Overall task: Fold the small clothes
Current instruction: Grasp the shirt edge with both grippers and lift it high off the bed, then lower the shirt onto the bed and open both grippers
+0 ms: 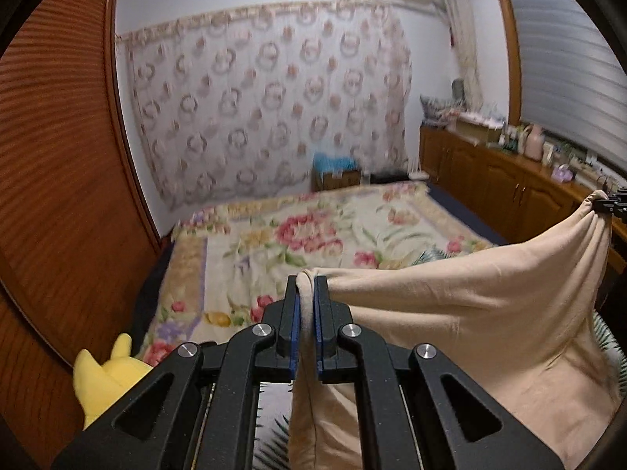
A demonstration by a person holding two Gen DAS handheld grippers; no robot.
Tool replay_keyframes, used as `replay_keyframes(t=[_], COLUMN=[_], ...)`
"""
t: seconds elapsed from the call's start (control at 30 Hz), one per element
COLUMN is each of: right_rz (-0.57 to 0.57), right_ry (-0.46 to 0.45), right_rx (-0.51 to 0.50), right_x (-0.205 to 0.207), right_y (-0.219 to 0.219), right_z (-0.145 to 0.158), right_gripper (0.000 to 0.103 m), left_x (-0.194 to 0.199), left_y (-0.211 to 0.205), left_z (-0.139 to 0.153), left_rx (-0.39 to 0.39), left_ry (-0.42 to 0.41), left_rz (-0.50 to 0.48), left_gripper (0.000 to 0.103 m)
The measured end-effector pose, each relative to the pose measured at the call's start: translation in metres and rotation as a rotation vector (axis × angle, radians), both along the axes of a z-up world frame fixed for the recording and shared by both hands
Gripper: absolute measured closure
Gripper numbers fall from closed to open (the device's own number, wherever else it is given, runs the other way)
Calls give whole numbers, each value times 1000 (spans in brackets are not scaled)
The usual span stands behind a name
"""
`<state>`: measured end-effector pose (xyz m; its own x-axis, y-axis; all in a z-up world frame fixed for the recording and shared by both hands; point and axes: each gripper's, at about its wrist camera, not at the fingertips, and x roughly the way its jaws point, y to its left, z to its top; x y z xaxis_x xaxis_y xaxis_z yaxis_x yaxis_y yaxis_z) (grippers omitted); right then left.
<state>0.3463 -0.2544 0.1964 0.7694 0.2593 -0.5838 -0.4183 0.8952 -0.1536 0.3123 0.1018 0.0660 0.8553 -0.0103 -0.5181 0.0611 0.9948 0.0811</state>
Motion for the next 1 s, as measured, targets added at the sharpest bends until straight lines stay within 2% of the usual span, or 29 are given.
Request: replay_keyframes(t=[0.2,0.4,0.43,0.5,0.53,0.6,0.67,0.77,0.8,0.9,1.0], right_rz=[-27,-32,-31,-34,-33,-31,-35,-22,-18,-10,7], right_ry=[88,130,131,142,149,149,134,125,120,114,156], right_rx=[5,22,25,32,34,33,40,84,92,105,134], right_x=[60,67,61,60,59,58,48,33,25,-1,-17], right_y=[0,2,4,6,7,9,8,-1,-3,-11,-20], right_z=[-19,-33,-38,-40,-41,-42,-38,-37,-37,-43,-57], right_gripper=[94,94,94,86,85,73,59,53,51,51,51], left_x=[35,51,51,56,57,52,46,29,25,7,-13], left_y=[-1,-7,-7,-6,-4,0,1,4,4,2,0], left_z=[-36,-55,-57,-60,-61,-62,-62,-65,-66,-74,-82], left_rx=[-11,1,-4,-14,-17,-37,-50,-76,-85,-77,-74], left_ry=[78,123,134,148,150,155,166,186,195,215,220], left_rz=[0,-12,-13,-9,-8,-19,-35,-56,-64,-69,-52], left_gripper=[96,95,92,79,76,59,51,31,28,27,27])
